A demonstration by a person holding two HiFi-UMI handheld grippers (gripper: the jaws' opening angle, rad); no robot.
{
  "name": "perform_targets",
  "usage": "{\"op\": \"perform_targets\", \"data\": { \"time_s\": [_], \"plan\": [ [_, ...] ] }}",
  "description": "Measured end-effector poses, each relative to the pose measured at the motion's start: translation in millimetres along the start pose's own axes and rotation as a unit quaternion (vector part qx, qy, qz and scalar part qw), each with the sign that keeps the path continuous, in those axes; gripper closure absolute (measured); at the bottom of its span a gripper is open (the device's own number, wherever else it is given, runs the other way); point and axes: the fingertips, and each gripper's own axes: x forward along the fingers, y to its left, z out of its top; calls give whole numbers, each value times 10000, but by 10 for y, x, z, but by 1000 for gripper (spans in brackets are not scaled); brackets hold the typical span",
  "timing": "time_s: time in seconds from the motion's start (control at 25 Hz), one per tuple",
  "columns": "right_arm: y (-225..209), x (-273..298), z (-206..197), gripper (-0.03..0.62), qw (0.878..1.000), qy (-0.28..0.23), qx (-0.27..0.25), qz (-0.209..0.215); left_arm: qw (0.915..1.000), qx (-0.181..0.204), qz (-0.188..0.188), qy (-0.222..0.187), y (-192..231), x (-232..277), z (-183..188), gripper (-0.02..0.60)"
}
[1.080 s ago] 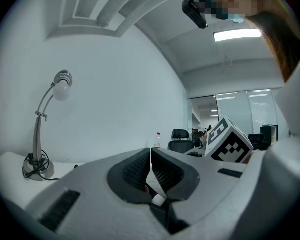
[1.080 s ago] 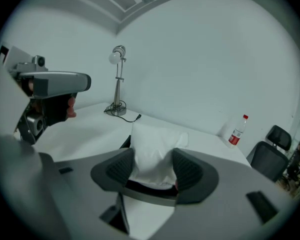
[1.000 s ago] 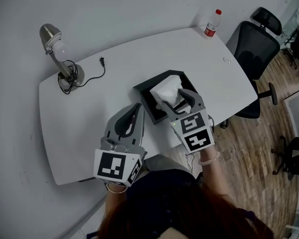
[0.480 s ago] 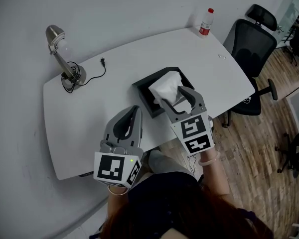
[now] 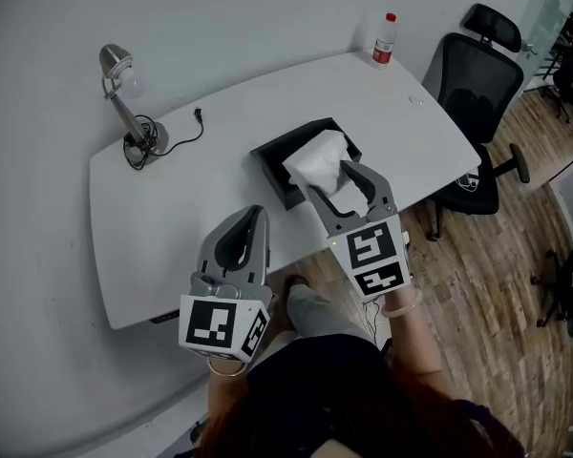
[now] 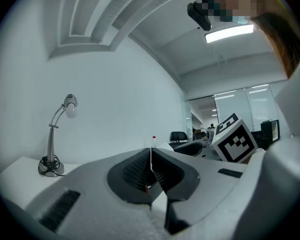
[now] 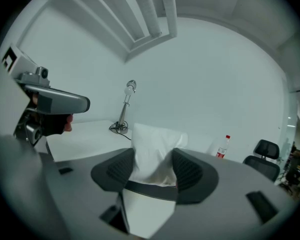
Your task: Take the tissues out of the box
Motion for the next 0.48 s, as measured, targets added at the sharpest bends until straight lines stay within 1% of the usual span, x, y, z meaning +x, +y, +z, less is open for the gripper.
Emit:
{"op": "perform_targets", "data": {
  "time_s": [0.48],
  "plan": [
    [154,-515,72,341,9995,-275,-58,-126,9999,39,-56,-104,-342,-360,55,555]
  ]
}}
